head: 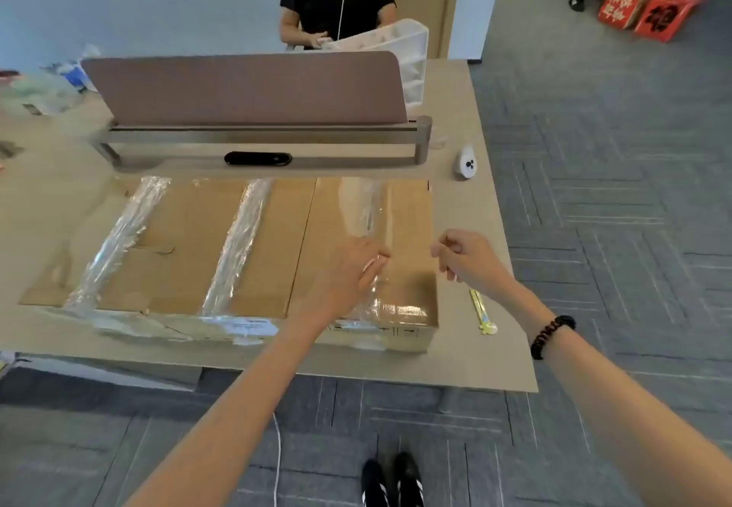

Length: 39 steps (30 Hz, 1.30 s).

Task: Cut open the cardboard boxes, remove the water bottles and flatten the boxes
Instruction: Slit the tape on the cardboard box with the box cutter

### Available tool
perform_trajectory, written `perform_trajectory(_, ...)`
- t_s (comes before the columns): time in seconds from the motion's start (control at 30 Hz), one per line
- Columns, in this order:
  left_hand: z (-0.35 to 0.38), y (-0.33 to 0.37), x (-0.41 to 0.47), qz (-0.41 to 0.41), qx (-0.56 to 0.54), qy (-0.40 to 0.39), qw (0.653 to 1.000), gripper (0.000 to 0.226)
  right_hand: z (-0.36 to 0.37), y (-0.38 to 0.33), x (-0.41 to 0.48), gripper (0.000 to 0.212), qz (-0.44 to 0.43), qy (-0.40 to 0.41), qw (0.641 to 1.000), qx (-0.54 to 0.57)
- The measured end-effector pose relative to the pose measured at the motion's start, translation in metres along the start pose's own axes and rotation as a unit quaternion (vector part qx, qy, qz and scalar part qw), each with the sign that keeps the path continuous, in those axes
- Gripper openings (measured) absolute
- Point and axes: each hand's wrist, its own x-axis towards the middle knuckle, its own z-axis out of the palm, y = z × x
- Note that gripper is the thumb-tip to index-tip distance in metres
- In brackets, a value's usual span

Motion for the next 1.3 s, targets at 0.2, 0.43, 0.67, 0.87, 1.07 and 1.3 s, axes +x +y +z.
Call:
perform_trajectory(0.2,0.034,-0.007,0.0,0.024,0.113,-0.012,0.993,0.032,0.012,0.061,-0.003,0.021,0.078,0.045,0.996,-0.021)
perform_trajectory(0.43,0.054,-0.019,0.001,0.023,0.16,-0.003,0.987,0.046,0.027,0.138,-0.002,0.012,0.162,0.1,0.97,-0.15)
perform_trajectory(0.67,0.053,-0.022,-0.001,0.031,0.169,0.005,0.985,0.044,0.037,0.169,0.0,0.031,0.226,0.111,0.944,-0.215)
perform_trajectory(0.87,0.052,-0.02,-0.001,0.028,0.166,0.006,0.986,0.043,0.044,0.175,0.009,0.021,0.258,0.123,0.947,-0.147)
perform_trajectory(1.07,0.051,-0.018,-0.002,0.024,0.168,0.005,0.986,0.043,0.043,0.166,0.018,0.019,0.277,0.119,0.953,-0.033)
perform_trajectory(1.3,0.048,-0.018,-0.002,0.022,0.126,0.018,0.992,0.039,0.032,0.106,0.031,0.023,0.157,0.244,0.949,0.124)
